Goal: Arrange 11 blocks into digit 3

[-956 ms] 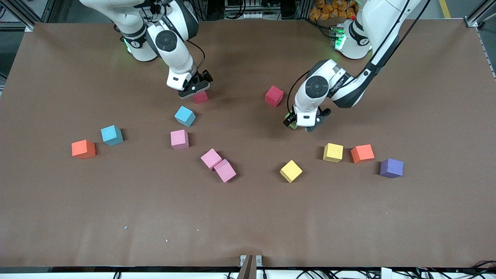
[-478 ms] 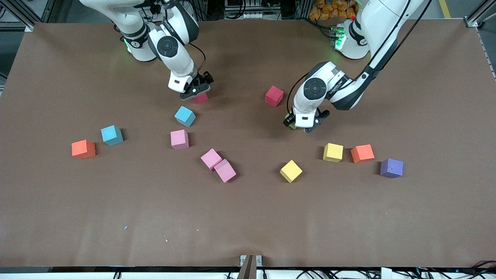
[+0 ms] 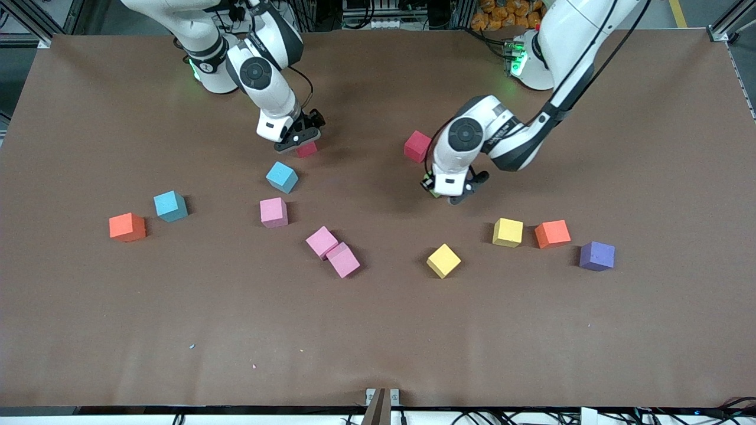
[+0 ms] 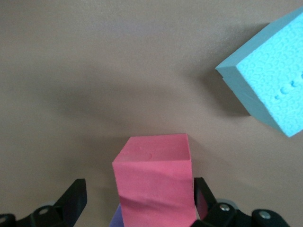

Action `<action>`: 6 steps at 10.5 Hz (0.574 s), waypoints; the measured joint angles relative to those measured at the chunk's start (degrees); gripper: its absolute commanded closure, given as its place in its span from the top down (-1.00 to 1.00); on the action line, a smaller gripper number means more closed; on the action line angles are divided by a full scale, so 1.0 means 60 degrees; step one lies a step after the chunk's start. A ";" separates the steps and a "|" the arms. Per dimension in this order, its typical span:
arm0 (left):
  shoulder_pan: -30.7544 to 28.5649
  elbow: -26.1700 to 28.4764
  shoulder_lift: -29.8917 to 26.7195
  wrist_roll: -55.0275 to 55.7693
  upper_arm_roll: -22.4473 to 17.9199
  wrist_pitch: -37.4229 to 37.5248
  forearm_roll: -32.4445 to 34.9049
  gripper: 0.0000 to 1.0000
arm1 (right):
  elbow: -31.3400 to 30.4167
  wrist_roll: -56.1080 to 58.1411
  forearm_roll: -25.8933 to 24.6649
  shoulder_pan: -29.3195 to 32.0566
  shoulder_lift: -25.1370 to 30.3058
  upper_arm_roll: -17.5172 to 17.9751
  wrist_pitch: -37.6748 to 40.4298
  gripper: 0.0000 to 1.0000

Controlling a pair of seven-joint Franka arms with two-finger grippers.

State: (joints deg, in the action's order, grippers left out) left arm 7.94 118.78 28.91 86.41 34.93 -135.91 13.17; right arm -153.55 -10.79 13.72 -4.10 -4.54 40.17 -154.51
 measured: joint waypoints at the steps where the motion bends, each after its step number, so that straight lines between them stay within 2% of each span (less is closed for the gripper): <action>1: 0.0350 -0.0556 0.0122 -0.0065 0.0001 0.0439 0.0002 -0.57 | -0.0045 0.0000 0.0000 0.0001 -0.0164 -0.0003 -0.0218 1.00; 4: 0.1458 -0.1716 0.0418 -0.1102 0.0006 0.1150 0.0125 -0.54 | -0.0114 0.0005 0.0000 0.0003 -0.0455 -0.0007 -0.0459 1.00; 6: 0.2083 -0.1908 0.0492 -0.1943 0.0011 0.1180 0.0147 -0.54 | -0.0132 0.0020 -0.0001 0.0001 -0.0481 0.0000 -0.0459 0.63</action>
State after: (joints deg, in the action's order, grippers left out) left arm 20.44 107.34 31.86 74.75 35.00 -128.83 14.05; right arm -154.34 -10.67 13.71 -4.09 -7.42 40.17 -157.27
